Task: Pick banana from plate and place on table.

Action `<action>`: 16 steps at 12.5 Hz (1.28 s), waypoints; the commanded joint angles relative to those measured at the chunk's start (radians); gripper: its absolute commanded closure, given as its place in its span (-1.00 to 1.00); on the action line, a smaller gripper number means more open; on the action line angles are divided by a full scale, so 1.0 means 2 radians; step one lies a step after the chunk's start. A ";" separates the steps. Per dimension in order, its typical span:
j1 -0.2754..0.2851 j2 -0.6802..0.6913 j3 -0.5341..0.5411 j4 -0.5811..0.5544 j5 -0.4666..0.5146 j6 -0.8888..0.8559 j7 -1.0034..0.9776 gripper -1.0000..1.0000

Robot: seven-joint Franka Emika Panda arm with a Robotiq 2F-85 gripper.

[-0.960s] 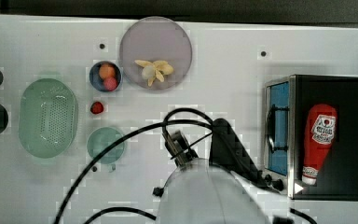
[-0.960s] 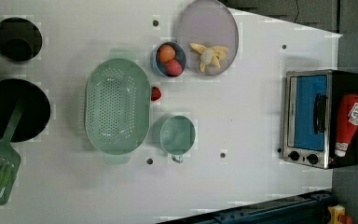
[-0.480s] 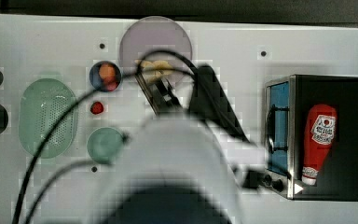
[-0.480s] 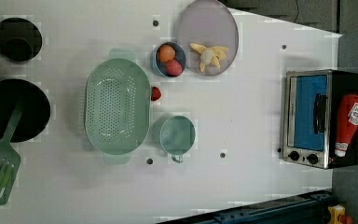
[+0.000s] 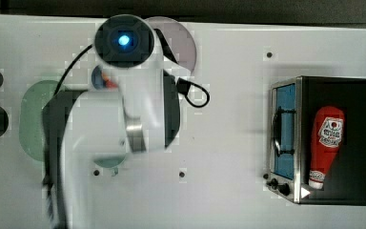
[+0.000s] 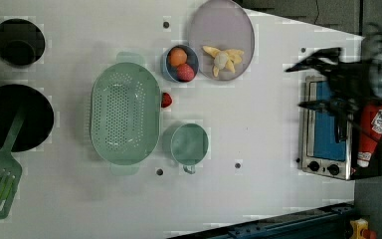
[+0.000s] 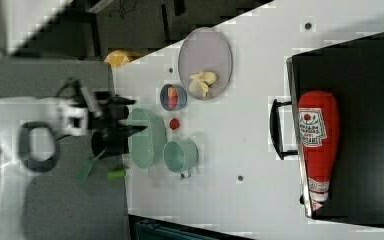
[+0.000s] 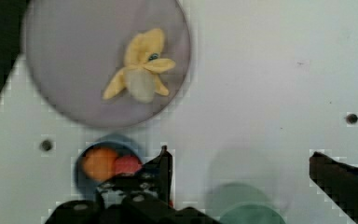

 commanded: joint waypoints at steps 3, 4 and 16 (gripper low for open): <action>-0.014 0.088 -0.003 0.077 -0.014 0.052 0.025 -1.00; -0.014 0.115 -0.004 0.097 -0.014 0.052 0.025 -1.00; 0.008 0.330 -0.008 0.214 -0.058 0.137 0.026 -1.00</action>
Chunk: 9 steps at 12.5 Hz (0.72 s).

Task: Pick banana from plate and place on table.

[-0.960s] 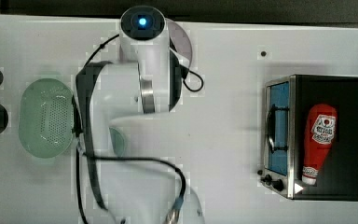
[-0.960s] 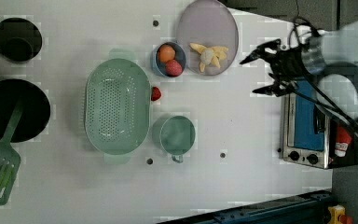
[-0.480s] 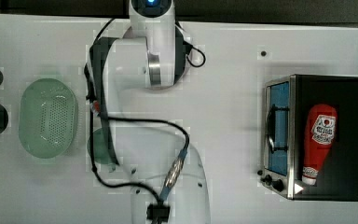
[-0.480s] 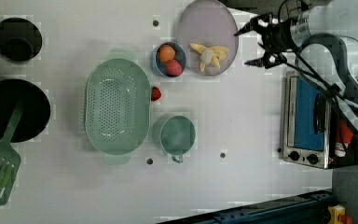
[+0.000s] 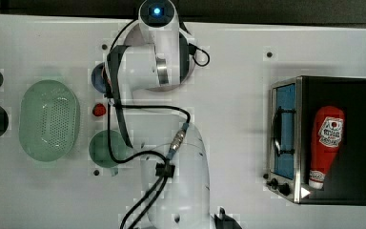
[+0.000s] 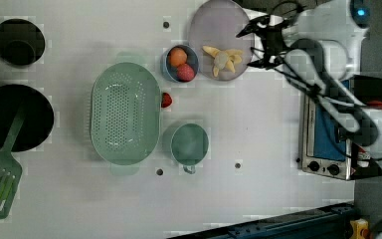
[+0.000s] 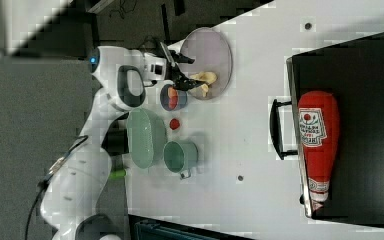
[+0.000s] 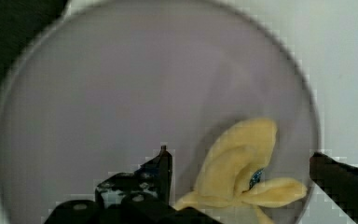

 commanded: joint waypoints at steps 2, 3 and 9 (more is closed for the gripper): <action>0.016 0.024 0.006 0.023 0.001 0.019 0.009 -1.00; 0.017 0.029 0.006 0.028 0.001 0.019 0.009 -1.00; 0.018 0.033 0.002 0.028 0.001 0.026 0.009 0.29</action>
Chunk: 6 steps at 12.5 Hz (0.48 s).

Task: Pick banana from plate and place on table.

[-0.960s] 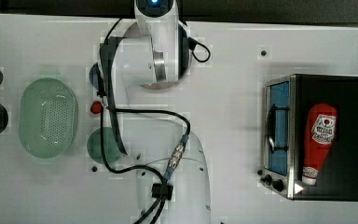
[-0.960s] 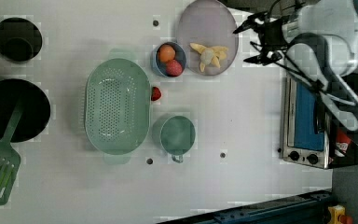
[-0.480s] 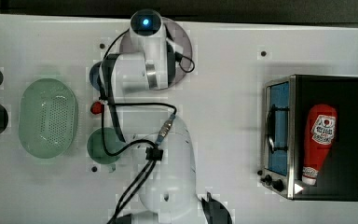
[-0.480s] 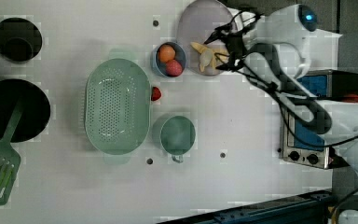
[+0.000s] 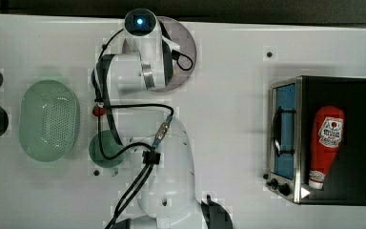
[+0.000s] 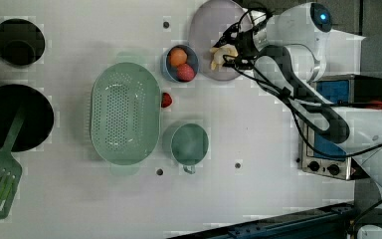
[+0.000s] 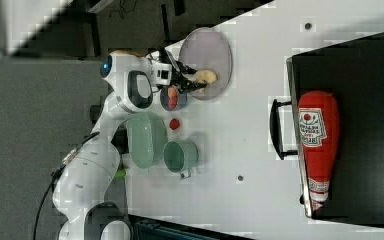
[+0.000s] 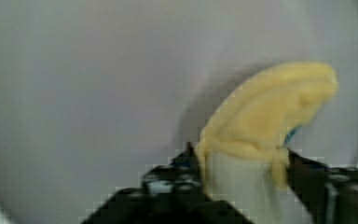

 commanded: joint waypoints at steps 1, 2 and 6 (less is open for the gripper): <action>-0.004 -0.004 -0.006 0.013 0.000 0.004 0.008 0.51; -0.003 -0.003 -0.006 0.014 0.000 0.007 0.008 0.65; -0.002 -0.024 -0.006 0.018 0.000 0.005 0.008 0.65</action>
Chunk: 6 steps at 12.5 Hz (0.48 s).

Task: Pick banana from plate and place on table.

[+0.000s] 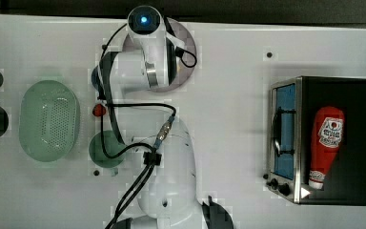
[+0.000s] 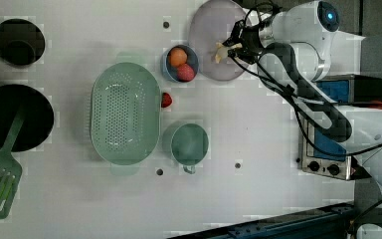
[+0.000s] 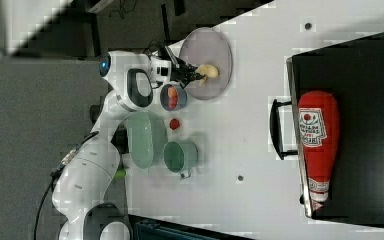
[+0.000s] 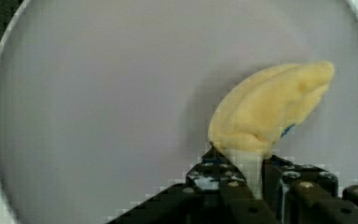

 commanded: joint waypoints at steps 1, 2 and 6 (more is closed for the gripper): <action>-0.006 -0.042 0.008 0.013 -0.006 -0.010 0.007 0.65; -0.007 -0.065 0.008 0.013 -0.006 -0.016 0.007 0.65; -0.026 -0.165 0.008 0.009 -0.004 -0.081 0.004 0.65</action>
